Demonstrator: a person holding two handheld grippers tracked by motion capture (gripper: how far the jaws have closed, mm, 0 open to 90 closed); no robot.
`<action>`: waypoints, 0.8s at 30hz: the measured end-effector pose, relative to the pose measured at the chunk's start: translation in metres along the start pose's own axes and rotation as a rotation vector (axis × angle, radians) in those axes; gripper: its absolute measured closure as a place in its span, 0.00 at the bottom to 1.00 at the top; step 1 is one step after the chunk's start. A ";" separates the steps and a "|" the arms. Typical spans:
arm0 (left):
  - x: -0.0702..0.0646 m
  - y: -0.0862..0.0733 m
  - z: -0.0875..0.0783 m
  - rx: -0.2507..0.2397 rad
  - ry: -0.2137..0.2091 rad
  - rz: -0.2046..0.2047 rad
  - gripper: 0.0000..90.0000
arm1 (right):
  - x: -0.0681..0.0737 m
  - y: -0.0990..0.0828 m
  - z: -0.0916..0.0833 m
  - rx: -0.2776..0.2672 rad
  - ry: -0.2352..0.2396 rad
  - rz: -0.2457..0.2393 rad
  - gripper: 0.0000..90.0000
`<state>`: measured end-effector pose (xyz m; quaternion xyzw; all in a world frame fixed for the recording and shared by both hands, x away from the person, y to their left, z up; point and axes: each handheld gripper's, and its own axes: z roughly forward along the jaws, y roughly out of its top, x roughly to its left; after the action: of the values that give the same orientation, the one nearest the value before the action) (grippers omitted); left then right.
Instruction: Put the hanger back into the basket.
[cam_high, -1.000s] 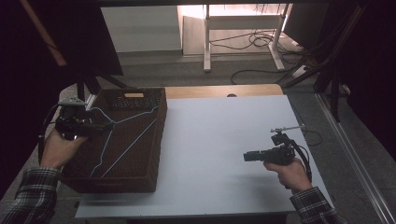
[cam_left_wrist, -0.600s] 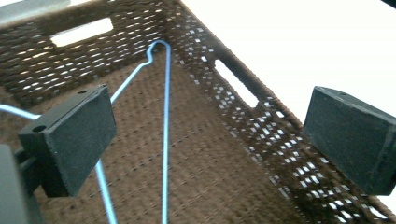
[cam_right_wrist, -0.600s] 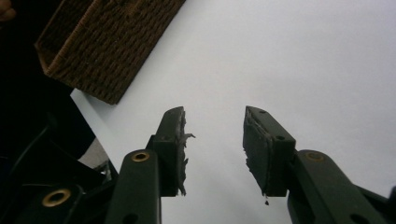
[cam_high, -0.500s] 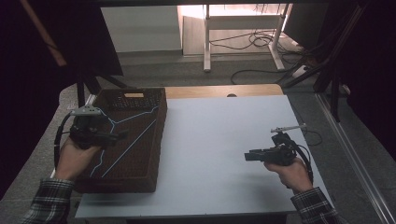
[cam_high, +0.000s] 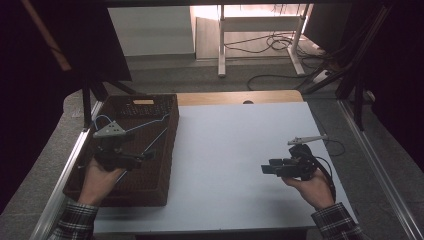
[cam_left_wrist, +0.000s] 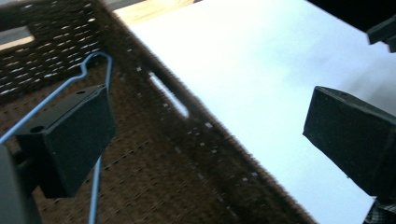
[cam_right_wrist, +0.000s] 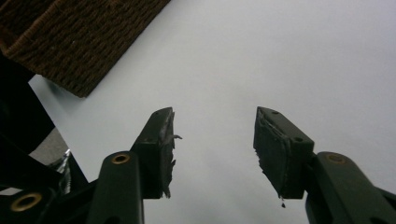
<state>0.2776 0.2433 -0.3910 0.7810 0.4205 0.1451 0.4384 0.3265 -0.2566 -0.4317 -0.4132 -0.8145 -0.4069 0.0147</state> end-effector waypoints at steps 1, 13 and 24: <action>-0.003 0.000 0.001 -0.006 -0.001 0.004 0.02 | 0.001 0.000 0.000 -0.005 -0.005 -0.009 0.51; -0.036 -0.009 0.009 -0.044 -0.012 0.040 0.02 | 0.012 -0.006 -0.007 -0.047 -0.050 -0.092 0.41; -0.062 -0.017 0.018 -0.056 0.000 0.067 0.00 | 0.020 -0.015 -0.011 -0.094 -0.095 -0.170 0.25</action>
<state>0.2419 0.1890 -0.4068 0.7820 0.3897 0.1716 0.4551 0.2993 -0.2561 -0.4269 -0.3616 -0.8264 -0.4245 -0.0781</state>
